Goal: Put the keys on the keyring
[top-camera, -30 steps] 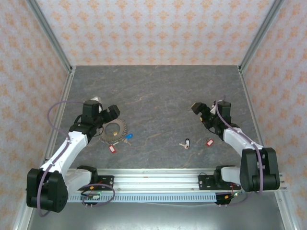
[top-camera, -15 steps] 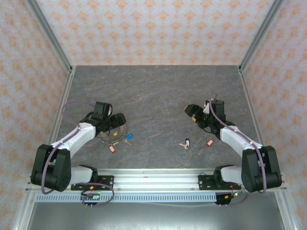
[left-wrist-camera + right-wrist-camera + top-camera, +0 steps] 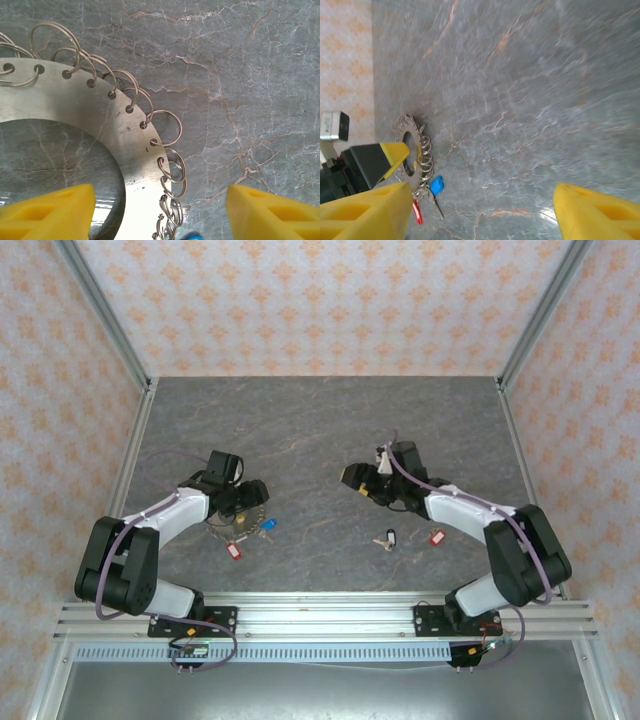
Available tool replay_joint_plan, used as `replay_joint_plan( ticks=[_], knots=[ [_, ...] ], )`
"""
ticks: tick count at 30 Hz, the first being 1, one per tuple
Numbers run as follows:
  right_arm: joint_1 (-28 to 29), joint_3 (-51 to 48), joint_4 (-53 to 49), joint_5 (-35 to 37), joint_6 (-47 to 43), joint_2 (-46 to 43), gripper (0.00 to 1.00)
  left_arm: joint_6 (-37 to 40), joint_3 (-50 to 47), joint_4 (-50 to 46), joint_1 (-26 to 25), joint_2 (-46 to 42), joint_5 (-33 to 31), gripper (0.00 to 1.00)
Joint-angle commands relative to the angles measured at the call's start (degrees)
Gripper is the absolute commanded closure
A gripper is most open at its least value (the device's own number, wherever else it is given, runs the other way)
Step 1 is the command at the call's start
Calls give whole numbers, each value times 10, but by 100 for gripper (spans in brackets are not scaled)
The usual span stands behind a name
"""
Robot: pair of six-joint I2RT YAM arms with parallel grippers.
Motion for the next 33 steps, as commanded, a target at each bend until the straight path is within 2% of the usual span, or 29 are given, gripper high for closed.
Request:
replay_joint_plan(
  ticks=[1, 10, 14, 21, 25, 33],
  knots=[
    [32, 34, 31, 28, 13, 30, 28, -6, 16, 13, -7, 8, 5, 31],
    [63, 54, 72, 33, 59, 89, 31, -3, 22, 8, -10, 28, -9, 34],
    [63, 52, 67, 47, 57, 92, 32, 7, 34, 12, -15, 46, 21, 37],
    [63, 38, 57, 78, 63, 87, 32, 19, 54, 1, -37, 74, 10, 39],
    [60, 30, 50, 96, 60, 76, 32, 20, 58, 11, -43, 81, 28, 39],
    [26, 1, 47, 102, 64, 54, 36, 21, 100, 22, -106, 121, 78, 39]
  ],
)
